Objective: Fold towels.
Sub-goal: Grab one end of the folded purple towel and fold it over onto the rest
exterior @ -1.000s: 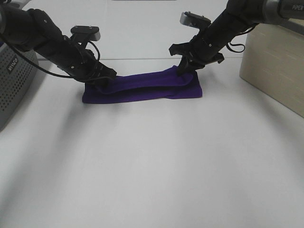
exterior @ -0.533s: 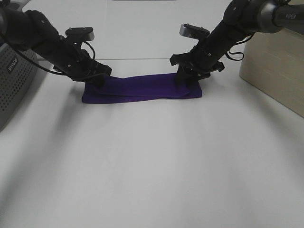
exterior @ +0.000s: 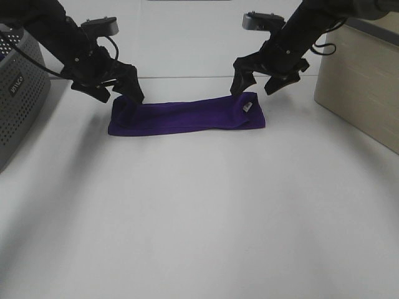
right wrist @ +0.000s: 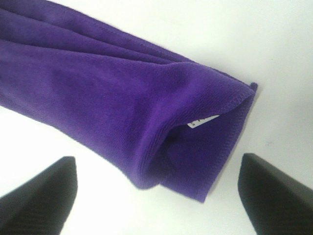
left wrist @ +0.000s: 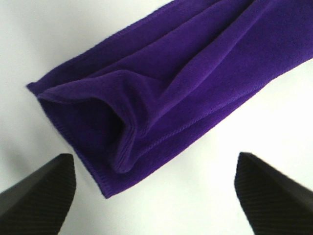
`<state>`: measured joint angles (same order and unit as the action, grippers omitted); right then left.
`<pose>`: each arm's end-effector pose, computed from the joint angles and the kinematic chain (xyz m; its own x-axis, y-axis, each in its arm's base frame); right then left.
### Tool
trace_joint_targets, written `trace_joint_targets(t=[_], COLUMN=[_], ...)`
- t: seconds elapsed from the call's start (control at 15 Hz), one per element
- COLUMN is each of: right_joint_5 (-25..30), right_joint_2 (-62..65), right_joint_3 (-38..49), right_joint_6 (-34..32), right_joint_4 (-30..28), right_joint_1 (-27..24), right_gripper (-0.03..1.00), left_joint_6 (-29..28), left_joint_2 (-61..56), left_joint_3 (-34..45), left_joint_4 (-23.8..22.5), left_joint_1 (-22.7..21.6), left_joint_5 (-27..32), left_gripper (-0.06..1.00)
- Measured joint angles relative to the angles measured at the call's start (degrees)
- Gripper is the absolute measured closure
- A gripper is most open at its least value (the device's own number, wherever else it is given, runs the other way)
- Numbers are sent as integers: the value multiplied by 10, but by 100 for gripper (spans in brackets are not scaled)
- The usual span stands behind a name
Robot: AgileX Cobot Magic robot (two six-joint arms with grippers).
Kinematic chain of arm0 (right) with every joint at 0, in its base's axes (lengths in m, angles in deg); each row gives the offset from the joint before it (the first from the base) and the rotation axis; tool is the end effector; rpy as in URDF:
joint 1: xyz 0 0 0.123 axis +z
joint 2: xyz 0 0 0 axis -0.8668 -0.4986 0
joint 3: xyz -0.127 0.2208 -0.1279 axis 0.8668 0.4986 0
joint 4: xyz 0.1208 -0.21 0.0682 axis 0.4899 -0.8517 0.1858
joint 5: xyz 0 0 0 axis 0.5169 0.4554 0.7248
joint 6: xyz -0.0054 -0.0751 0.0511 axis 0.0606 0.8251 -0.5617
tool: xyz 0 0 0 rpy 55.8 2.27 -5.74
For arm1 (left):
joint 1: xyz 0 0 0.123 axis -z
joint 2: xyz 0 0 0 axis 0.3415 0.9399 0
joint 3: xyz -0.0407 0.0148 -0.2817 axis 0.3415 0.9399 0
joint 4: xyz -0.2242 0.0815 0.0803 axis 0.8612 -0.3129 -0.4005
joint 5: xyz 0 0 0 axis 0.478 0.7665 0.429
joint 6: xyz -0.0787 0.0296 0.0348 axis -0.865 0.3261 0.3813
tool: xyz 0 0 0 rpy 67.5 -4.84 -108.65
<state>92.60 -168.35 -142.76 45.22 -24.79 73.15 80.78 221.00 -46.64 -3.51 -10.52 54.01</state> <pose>0.4868 0.1421 0.1774 -0.8578 -0.2869 -0.4264 -0.4158 0.8752 0.2475 0.4832 -0.1107 0.1710 -0.8654 0.2819 -0.4143 0.4051 0.8801 -0.2475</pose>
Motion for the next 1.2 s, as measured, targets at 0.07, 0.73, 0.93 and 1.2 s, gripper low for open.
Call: trace_joint_targets(t=[0.07,0.73,0.93,1.2], right_joint_5=[23,116,120,121], right_joint_2=[16,40,40,40], right_joint_3=[-1,-1,-1,-1], right_joint_6=[-7,-19,-19,-19], right_joint_4=[-1,-5,-5,-5], right_joint_1=[0,0,0,0], right_gripper=[10,10,10,10], left_joint_6=[-9,14,14,14], left_joint_2=[6,125,136,143], left_joint_3=[-25,-68,-74,-75], left_joint_4=[-14,144,170,202], left_joint_1=[-7,-97,-97,-52], left_joint_5=[27,104,107,75], left_gripper=[14,14,14,15])
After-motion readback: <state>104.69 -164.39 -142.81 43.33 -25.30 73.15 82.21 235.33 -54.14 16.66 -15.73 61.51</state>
